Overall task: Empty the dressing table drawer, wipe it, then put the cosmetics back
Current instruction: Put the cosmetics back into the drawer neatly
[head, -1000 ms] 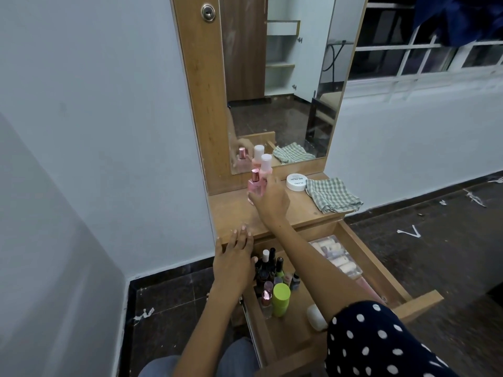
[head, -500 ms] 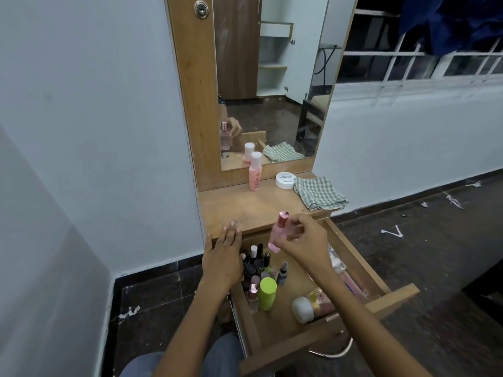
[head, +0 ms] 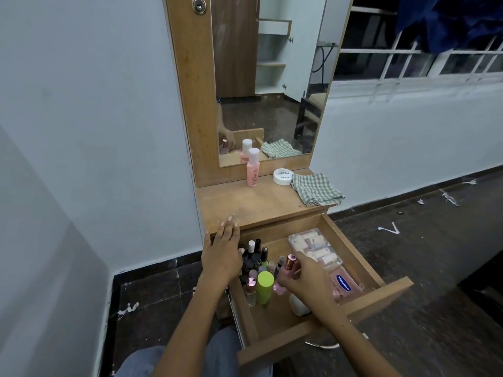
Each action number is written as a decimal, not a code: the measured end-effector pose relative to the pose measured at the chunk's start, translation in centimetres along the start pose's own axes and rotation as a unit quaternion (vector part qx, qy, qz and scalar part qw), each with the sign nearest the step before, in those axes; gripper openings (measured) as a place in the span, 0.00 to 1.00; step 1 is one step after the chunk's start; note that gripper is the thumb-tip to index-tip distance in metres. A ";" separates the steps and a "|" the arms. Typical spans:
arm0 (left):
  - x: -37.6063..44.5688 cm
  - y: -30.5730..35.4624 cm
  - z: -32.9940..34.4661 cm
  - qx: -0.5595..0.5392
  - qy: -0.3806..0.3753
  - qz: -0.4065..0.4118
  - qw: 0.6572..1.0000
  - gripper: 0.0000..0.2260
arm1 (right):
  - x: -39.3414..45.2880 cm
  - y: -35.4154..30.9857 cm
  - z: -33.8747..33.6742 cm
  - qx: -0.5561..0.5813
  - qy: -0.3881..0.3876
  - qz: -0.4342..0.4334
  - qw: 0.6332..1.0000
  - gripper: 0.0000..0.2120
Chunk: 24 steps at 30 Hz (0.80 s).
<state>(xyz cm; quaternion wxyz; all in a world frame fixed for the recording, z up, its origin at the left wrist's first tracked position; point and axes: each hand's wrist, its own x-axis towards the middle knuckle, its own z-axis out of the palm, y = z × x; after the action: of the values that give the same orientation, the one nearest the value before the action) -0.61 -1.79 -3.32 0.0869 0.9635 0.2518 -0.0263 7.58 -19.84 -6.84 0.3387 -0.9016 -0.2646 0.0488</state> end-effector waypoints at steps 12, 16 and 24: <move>0.0 0.1 0.0 0.005 0.009 -0.002 1.000 0.28 | 0.2 -1.0 0.4 -0.092 -0.104 0.048 0.989 0.17; -0.1 0.2 0.1 0.008 0.013 -0.003 1.000 0.28 | 0.0 -1.1 0.6 -0.091 -0.105 0.052 0.989 0.15; -0.1 0.2 0.1 0.011 0.009 -0.003 1.000 0.28 | 0.3 -1.2 -1.3 -0.149 -0.117 0.054 0.980 0.23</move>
<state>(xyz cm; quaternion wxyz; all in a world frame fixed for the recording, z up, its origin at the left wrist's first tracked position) -0.63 -2.02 -3.37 0.0742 0.9637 0.2556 -0.0209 7.64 -19.71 -5.11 0.1644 -0.9429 -0.2576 0.1325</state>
